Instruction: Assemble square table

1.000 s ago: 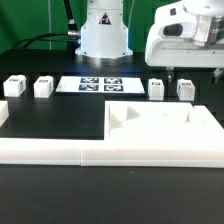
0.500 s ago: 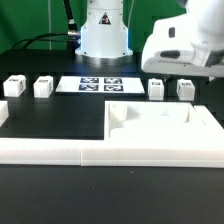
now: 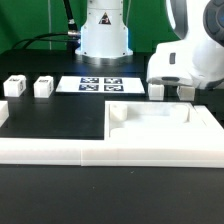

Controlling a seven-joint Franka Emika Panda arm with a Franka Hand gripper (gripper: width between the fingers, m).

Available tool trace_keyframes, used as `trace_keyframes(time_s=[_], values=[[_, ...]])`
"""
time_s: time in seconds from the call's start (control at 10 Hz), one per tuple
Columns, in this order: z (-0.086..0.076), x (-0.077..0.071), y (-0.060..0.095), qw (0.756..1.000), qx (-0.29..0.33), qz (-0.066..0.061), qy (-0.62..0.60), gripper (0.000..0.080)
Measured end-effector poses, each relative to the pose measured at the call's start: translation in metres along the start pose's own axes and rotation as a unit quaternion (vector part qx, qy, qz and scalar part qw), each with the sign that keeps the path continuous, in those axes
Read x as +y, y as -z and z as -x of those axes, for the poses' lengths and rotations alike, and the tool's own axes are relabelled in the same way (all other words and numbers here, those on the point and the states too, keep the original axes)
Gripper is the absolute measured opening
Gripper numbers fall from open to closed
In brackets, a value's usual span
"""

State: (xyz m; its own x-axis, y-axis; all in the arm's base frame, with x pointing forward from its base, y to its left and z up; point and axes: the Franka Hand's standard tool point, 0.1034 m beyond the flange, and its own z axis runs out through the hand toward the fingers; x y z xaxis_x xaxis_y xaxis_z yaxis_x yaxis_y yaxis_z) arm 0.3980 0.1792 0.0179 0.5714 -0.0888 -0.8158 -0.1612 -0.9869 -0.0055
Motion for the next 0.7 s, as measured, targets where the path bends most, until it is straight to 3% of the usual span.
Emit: trace_keyframes(time_s=[0.3,0.6,0.7], values=[[0.003,0.001,-0.019,1.0,-0.008,0.006,-0.003,0.0649],[0.003,0.001,-0.019,1.0,-0.008,0.006,-0.002,0.0649],[0.003,0.001,-0.02,1.0,-0.008,0.006,-0.002,0.0535]])
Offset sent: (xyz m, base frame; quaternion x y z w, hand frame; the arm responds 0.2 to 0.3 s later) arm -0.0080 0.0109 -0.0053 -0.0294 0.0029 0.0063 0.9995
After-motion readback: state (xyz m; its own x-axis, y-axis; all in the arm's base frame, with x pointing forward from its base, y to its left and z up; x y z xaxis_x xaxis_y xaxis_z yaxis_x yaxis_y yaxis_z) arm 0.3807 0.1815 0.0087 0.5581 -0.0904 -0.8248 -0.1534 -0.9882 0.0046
